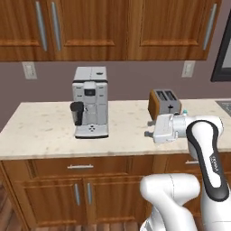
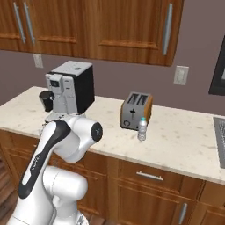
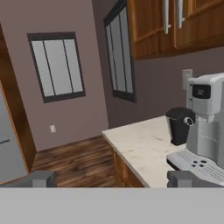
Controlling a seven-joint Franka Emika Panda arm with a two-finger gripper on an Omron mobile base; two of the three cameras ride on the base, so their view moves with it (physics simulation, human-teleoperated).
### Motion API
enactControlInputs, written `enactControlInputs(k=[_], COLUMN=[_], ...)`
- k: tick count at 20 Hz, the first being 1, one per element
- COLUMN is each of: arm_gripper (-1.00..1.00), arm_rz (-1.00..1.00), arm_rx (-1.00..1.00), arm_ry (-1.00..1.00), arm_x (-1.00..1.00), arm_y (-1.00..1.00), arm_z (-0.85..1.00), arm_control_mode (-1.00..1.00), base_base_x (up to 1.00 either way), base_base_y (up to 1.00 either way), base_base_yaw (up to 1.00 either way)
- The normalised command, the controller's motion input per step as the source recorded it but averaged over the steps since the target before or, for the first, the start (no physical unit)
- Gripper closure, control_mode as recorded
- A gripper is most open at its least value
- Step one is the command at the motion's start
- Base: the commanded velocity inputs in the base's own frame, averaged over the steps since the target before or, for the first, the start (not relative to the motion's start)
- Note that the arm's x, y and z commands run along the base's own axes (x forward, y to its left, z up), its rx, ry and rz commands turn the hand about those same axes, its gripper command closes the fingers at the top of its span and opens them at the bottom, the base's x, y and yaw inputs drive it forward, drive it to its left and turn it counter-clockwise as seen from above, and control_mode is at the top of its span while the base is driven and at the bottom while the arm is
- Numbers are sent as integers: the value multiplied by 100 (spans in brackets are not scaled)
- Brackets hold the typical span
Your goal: Place the drinks on the dining counter in a tight cluster.
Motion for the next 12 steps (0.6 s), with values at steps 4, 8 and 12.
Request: enactControlInputs(k=[4,8,12], arm_gripper=[-100,-100,-100], arm_rz=[0,0,0], arm_rx=[0,0,0], arm_ry=[0,0,0], arm_x=[0,0,0], arm_y=[0,0,0], arm_z=[0,0,0], arm_control_mode=[100,100,100], base_base_x=[46,38,44], base_base_y=[5,0,1], base_base_yaw=[-6,-6,-9])
